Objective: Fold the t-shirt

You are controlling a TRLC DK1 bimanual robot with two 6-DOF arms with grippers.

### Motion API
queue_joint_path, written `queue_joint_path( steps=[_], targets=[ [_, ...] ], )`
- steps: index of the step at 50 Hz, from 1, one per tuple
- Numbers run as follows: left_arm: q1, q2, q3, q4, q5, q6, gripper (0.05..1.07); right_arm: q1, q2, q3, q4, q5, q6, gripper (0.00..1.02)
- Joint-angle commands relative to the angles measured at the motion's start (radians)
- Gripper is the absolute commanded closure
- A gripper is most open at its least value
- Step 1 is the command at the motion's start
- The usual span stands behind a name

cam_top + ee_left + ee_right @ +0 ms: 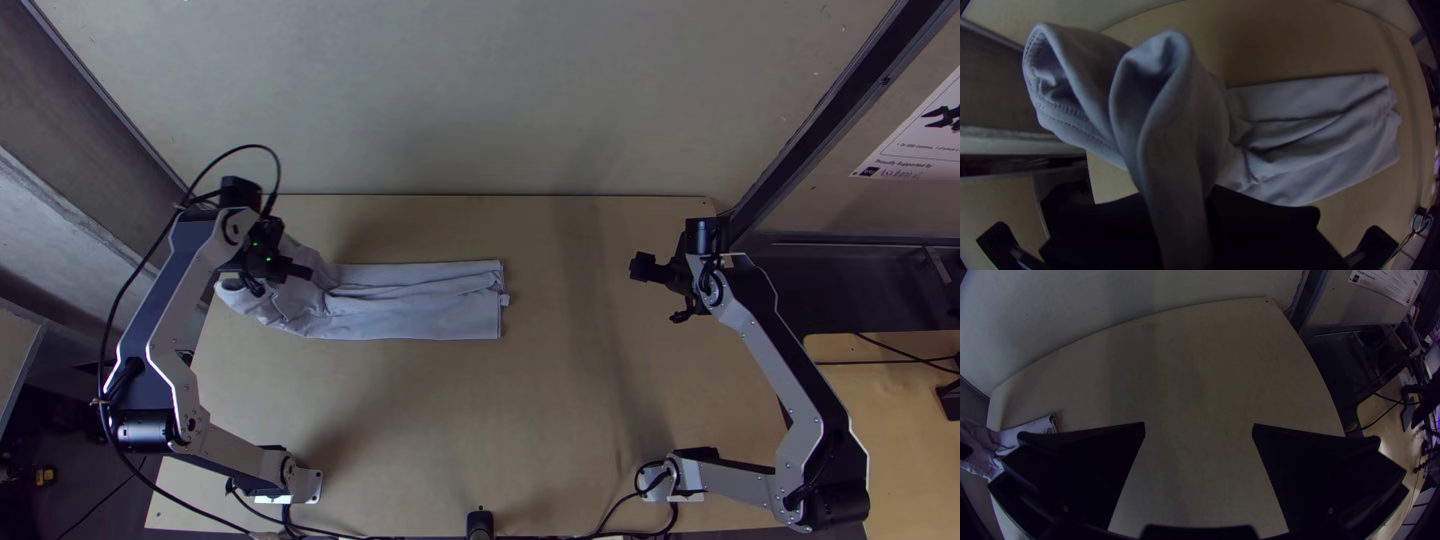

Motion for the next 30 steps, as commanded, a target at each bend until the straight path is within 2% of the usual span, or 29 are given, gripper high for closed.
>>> queue_joint_path(
  steps=[1, 6, 14, 22, 30],
  targets=[
    [-0.082, -0.016, 0.044, -0.055, -0.049, -0.054, 1.05, -0.022, -0.022, -0.014, 0.006, 0.010, 0.018, 0.04],
    [-0.171, 0.004, 0.072, -0.081, -0.112, -0.097, 1.05, -0.030, -0.022, -0.015, 0.006, 0.010, 0.015, 0.04],
    [-0.322, 0.093, 0.139, -0.150, -0.218, -0.223, 1.05, -0.042, -0.024, -0.025, 0.006, 0.012, 0.015, 0.04],
    [-0.437, 0.187, 0.214, -0.180, -0.222, -0.311, 1.05, -0.049, -0.028, -0.038, 0.006, 0.012, 0.018, 0.04],
    [-0.533, 0.334, 0.366, -0.289, -0.271, -0.418, 1.05, -0.059, -0.034, -0.057, 0.009, 0.010, 0.020, 0.04]
  ],
)
